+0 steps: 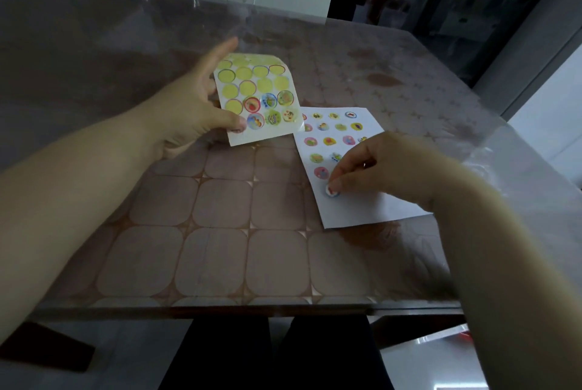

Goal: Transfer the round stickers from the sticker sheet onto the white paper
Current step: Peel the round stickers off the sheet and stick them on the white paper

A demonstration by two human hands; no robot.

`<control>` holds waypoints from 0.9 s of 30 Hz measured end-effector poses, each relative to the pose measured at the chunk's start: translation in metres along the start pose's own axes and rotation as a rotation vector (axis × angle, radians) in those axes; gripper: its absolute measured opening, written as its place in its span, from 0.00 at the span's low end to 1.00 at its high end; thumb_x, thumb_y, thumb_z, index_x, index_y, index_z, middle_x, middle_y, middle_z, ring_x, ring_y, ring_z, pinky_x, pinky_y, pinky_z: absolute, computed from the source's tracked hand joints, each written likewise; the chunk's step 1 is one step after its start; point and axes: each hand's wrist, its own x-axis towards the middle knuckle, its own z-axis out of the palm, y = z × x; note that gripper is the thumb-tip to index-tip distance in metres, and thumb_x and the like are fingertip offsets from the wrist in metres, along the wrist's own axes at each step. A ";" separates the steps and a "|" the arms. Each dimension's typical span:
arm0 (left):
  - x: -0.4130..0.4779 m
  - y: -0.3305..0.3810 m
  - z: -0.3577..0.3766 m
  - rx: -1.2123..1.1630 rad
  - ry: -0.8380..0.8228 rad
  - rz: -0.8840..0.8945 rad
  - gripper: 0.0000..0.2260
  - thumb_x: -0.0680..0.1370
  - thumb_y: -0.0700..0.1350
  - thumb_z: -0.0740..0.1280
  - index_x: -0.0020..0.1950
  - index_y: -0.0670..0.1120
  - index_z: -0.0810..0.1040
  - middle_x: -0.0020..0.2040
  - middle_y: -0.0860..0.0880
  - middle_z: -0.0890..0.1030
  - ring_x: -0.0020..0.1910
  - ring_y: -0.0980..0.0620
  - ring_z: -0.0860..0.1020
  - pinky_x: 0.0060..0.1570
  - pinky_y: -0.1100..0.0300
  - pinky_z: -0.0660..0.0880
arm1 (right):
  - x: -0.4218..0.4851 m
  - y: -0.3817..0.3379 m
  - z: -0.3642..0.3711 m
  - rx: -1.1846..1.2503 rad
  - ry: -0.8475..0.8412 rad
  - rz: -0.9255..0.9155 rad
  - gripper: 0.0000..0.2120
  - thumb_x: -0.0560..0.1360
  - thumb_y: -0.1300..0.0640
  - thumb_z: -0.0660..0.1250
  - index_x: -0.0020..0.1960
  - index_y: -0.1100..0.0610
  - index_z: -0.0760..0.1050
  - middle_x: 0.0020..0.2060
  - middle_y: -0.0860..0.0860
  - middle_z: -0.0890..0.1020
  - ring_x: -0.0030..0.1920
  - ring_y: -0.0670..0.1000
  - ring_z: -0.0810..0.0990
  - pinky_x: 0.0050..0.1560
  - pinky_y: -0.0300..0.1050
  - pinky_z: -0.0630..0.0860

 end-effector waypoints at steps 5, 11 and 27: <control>-0.001 -0.001 0.002 -0.014 -0.020 -0.018 0.43 0.68 0.23 0.65 0.71 0.60 0.58 0.61 0.55 0.74 0.53 0.54 0.80 0.42 0.58 0.80 | 0.002 0.000 0.006 0.017 0.016 0.002 0.03 0.64 0.53 0.76 0.36 0.48 0.83 0.22 0.33 0.74 0.30 0.27 0.69 0.28 0.22 0.63; 0.001 -0.004 0.001 -0.013 -0.054 -0.021 0.43 0.68 0.22 0.64 0.72 0.59 0.57 0.63 0.53 0.73 0.53 0.54 0.80 0.46 0.56 0.79 | 0.005 -0.001 0.010 0.026 0.050 0.032 0.04 0.63 0.53 0.77 0.37 0.50 0.84 0.21 0.35 0.74 0.34 0.39 0.73 0.31 0.31 0.63; 0.000 -0.007 0.003 0.019 -0.137 -0.011 0.46 0.64 0.26 0.70 0.72 0.58 0.57 0.62 0.51 0.74 0.55 0.53 0.79 0.49 0.57 0.78 | 0.034 -0.033 -0.006 -0.738 -0.167 0.132 0.41 0.59 0.33 0.71 0.63 0.55 0.69 0.44 0.46 0.73 0.39 0.47 0.71 0.40 0.41 0.65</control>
